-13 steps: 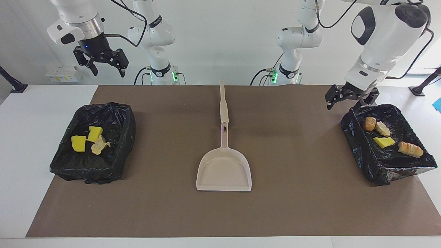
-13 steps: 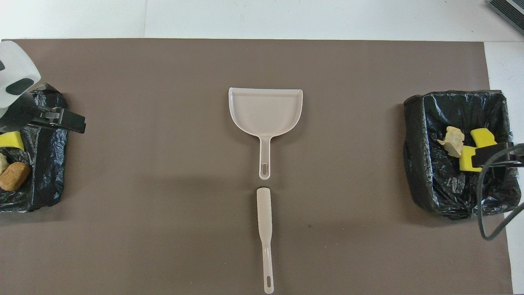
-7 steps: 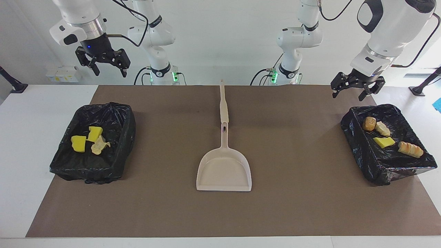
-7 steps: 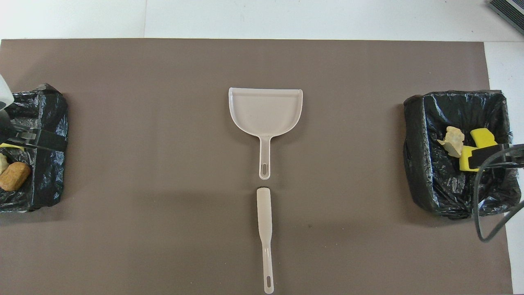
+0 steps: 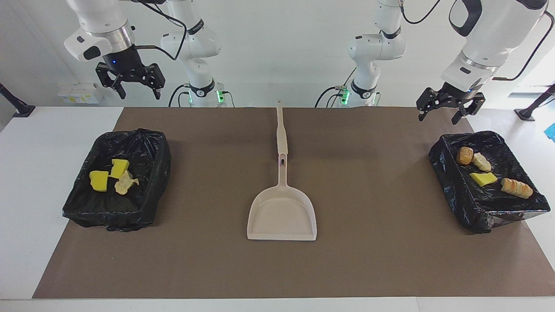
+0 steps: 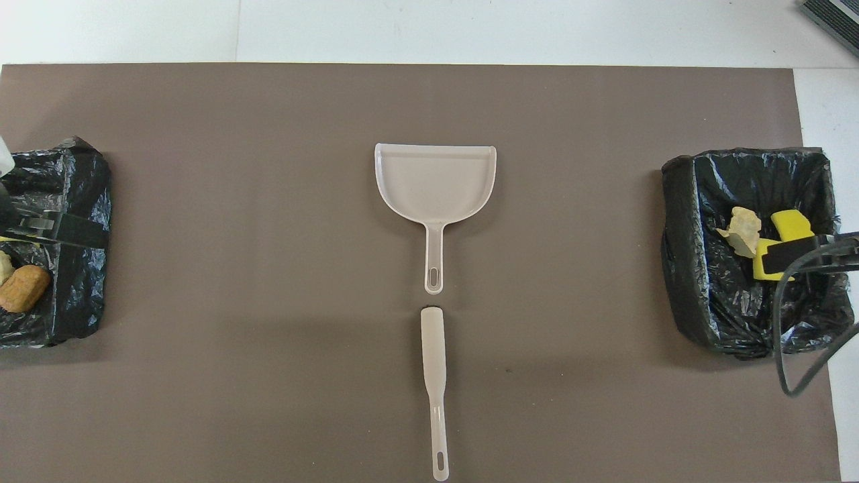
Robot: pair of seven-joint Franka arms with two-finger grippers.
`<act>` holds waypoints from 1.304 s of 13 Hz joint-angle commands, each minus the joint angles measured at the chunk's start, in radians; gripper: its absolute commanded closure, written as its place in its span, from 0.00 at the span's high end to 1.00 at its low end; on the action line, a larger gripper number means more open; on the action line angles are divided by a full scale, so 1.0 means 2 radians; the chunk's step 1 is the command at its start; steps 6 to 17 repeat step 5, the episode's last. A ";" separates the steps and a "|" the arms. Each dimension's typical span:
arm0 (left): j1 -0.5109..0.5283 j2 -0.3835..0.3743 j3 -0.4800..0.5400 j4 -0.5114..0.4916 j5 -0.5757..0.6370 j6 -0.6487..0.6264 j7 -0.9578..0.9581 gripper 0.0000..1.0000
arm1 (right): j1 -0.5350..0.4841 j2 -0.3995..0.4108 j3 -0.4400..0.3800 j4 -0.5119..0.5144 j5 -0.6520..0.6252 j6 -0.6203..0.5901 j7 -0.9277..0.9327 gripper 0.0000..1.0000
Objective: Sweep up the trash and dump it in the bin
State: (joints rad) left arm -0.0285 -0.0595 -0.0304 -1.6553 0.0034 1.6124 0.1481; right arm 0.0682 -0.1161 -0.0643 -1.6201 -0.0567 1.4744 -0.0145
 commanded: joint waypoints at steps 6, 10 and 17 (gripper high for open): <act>0.000 0.014 -0.002 0.049 -0.015 -0.043 -0.008 1.00 | -0.008 -0.013 -0.002 -0.016 0.011 0.004 -0.020 1.00; 0.000 0.014 -0.002 0.049 -0.015 -0.043 -0.008 1.00 | -0.008 -0.013 -0.002 -0.016 0.011 0.004 -0.020 1.00; 0.000 0.014 -0.002 0.049 -0.015 -0.043 -0.008 1.00 | -0.008 -0.013 -0.002 -0.016 0.011 0.004 -0.020 1.00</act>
